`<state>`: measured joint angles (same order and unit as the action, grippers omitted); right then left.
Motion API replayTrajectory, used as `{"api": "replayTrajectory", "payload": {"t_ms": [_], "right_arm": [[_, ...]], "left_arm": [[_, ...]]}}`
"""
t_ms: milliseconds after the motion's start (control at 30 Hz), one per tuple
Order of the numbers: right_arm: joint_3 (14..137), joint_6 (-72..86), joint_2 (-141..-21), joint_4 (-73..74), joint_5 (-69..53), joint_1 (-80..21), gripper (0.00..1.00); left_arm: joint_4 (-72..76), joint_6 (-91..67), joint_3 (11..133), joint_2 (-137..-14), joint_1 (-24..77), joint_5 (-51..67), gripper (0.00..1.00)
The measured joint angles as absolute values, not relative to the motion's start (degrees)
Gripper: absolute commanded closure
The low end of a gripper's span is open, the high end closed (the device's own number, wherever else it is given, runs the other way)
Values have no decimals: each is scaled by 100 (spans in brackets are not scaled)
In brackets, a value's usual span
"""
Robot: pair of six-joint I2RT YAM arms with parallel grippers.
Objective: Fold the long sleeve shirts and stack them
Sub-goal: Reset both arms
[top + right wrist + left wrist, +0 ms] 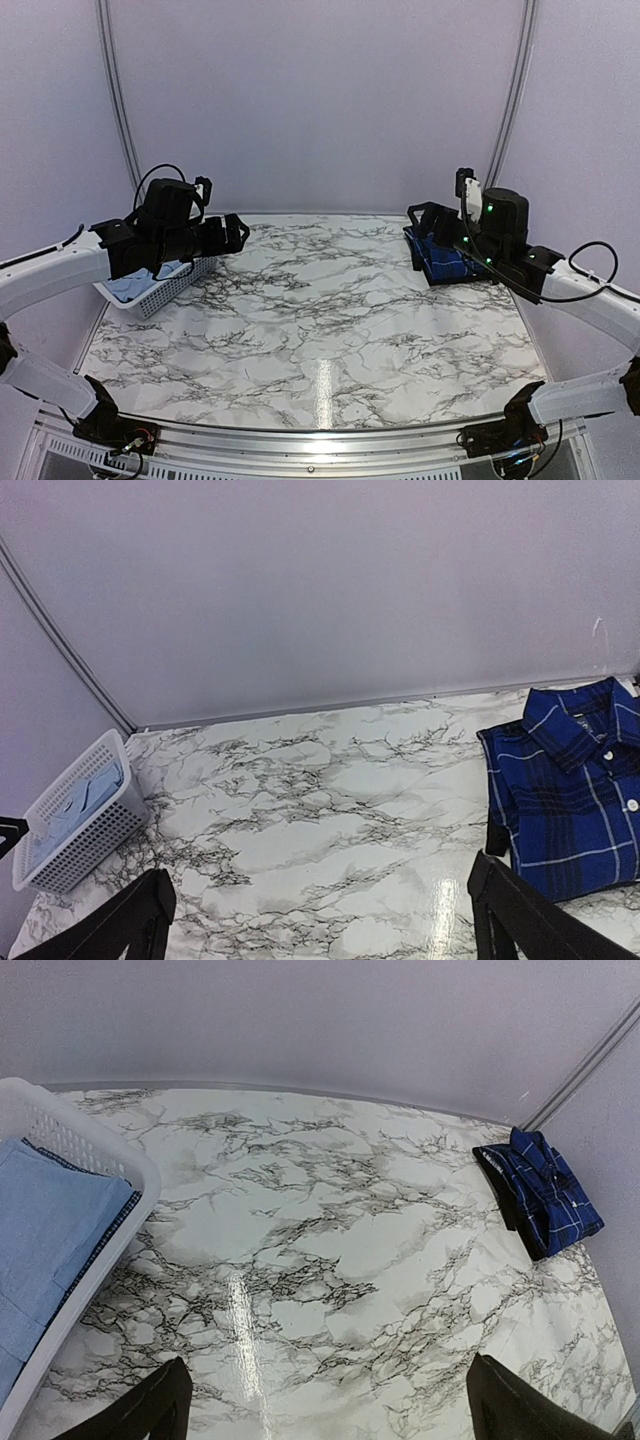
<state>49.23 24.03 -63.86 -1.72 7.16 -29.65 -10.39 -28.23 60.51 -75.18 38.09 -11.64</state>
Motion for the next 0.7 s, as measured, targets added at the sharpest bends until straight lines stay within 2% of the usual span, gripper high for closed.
{"api": "replayTrajectory", "payload": {"t_ms": [700], "right_arm": [[4923,2408,-6464,-172,808,-2965,1]], "left_arm": [[-1059,-2821,5992,-7516,3809,-1166,1]]}}
